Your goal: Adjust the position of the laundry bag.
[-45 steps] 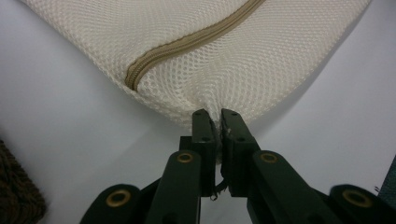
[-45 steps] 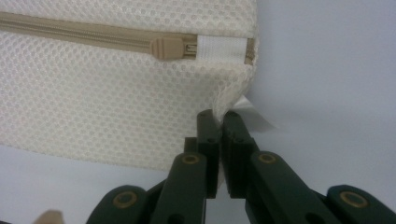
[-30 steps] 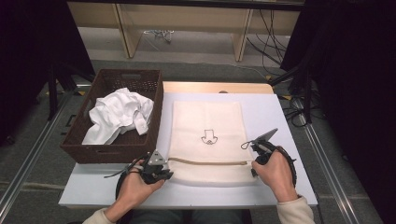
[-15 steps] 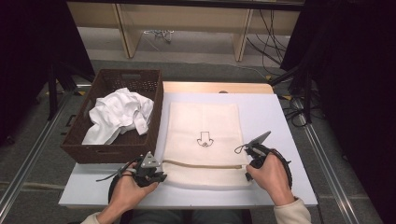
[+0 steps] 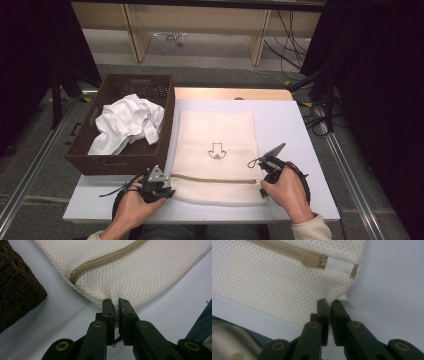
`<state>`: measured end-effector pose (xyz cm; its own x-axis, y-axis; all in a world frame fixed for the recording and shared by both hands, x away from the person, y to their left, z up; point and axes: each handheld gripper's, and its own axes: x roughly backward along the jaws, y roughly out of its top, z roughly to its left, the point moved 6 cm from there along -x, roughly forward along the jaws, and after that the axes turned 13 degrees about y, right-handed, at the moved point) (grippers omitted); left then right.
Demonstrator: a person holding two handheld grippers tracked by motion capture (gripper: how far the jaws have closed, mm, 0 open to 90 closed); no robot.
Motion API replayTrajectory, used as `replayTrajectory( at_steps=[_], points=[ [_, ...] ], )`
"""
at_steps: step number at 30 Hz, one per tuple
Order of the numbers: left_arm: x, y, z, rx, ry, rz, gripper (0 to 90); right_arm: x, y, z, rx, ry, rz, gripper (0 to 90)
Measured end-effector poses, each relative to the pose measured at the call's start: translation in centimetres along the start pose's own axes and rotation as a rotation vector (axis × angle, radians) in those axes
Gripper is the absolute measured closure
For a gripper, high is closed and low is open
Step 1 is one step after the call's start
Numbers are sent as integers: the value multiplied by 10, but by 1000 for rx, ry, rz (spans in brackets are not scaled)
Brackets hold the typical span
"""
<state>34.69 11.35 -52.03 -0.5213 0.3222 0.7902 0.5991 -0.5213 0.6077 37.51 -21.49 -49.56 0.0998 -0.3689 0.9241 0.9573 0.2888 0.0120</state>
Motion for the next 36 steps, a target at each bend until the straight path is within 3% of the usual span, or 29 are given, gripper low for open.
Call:
replayTrajectory(
  at_steps=[2, 3, 4, 6, 8, 12, 13, 16, 19, 20, 22, 24, 26, 27, 28, 30, 31, 33, 36],
  points=[
    [0, -1, 0, 4, -7, -1, 838, -2, 2, -4, 69, -3, -15, 869],
    [-2, -1, 0, 16, 15, -22, 837, -2, 0, -1, 23, -1, 6, 869],
    [-1, -1, 1, 0, 13, -12, 837, -4, 1, 1, 7, -13, -20, 868],
    [-1, -1, 0, 5, 16, -19, 836, -5, 0, 3, -19, -3, -22, 868],
    [-1, -3, 0, 7, 5, 3, 834, -5, 0, 2, -2, -6, -22, 867],
    [0, -3, -1, 3, 5, 2, 833, -5, 0, 2, -1, -6, -18, 867],
    [0, -3, -2, 8, 13, -24, 833, -3, -1, 1, 7, -2, 13, 866],
    [0, -4, -3, 5, 1, -9, 832, -2, -1, 1, 11, 3, 22, 866],
    [0, -5, -2, 2, 3, 5, 831, -3, -2, 2, -6, -3, 7, 866],
    [0, -5, -3, 7, 6, -4, 831, -3, -1, -1, 39, -7, 6, 867],
    [0, -5, -4, 10, -1, -23, 830, -3, -3, 1, 13, -7, 18, 866],
    [1, -5, -3, -2, 13, -15, 828, -3, -3, 1, 11, -6, 18, 866],
    [0, -6, -3, 14, 3, -13, 822, -5, -1, -2, 44, -11, -13, 862],
    [0, -6, -3, 14, 3, -15, 818, -4, -2, -1, 26, -2, 4, 857],
    [0, -6, -3, 10, 4, -14, 809, -3, -3, 1, 6, -5, 14, 848],
    [2, -6, -3, 19, 4, -9, 771, -2, -3, -1, 13, -4, 17, 809],
    [3, -5, -3, 21, -3, -12, 742, -1, -4, 1, -12, 4, 14, 794],
    [5, -5, -1, 9, 0, -7, 665, 0, -4, 0, -5, -4, 4, 779],
    [9, 0, 2, 45, 25, -61, 551, 8, -3, 1, -31, 4, -38, 701]
  ],
)
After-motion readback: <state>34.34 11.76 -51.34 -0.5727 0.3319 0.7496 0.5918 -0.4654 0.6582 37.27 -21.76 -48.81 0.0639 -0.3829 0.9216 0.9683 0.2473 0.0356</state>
